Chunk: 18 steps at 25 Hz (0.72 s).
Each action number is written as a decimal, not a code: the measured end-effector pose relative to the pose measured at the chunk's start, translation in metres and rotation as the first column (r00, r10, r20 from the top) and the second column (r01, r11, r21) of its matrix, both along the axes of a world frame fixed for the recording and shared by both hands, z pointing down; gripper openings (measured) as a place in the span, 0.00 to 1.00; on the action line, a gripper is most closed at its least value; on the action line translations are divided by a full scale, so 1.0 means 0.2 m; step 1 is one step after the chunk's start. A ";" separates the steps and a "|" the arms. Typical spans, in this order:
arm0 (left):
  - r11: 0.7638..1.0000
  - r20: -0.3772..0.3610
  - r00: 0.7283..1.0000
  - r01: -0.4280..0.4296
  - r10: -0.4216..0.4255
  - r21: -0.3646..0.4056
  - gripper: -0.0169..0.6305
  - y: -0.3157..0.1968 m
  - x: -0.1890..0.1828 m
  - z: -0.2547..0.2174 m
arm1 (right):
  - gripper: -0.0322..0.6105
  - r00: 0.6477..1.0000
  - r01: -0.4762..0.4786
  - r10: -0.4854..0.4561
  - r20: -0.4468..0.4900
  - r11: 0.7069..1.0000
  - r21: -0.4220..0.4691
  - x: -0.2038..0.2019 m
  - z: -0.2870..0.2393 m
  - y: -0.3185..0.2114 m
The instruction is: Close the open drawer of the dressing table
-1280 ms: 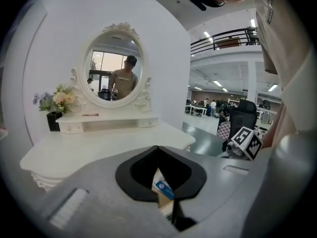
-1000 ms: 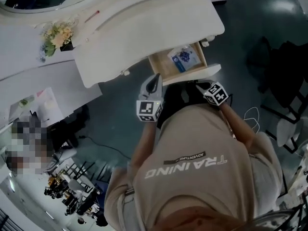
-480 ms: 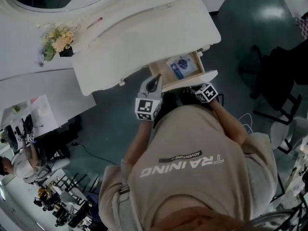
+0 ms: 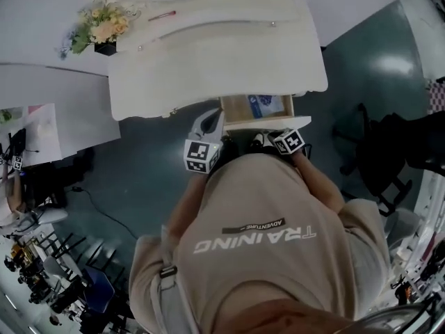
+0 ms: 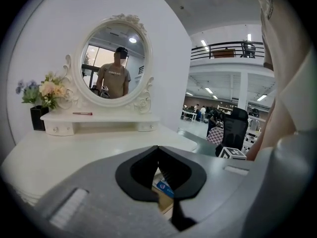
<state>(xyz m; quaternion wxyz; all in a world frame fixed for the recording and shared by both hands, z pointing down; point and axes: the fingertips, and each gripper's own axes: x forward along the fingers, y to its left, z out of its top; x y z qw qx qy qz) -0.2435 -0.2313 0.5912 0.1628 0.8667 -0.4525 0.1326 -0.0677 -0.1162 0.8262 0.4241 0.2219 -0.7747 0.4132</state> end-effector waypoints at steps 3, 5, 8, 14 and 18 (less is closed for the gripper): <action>1.000 0.006 1.000 0.023 -0.023 0.008 0.03 -0.06 -0.06 -0.01 | 0.05 1.000 -0.026 0.026 -0.014 1.000 -0.017 -0.01 0.01 -0.07; 1.000 0.008 1.000 0.027 -0.027 0.005 0.03 -0.10 -0.09 -0.01 | 0.05 0.998 -0.058 0.058 -0.019 0.998 -0.024 -0.02 0.02 -0.12; 1.000 0.000 1.000 0.029 -0.029 -0.001 0.03 -0.15 -0.11 0.00 | 0.05 0.994 -0.110 0.110 -0.017 0.993 -0.033 -0.03 0.03 -0.21; 1.000 -0.005 1.000 -0.014 0.014 0.006 0.03 -0.27 -0.11 -0.02 | 0.05 0.986 -0.163 0.163 -0.039 0.987 -0.001 -0.02 0.03 -0.44; 1.000 0.000 1.000 -0.022 0.022 0.012 0.03 -0.34 -0.14 -0.04 | 0.05 0.972 -0.233 0.233 -0.044 0.973 0.005 0.00 0.03 -0.56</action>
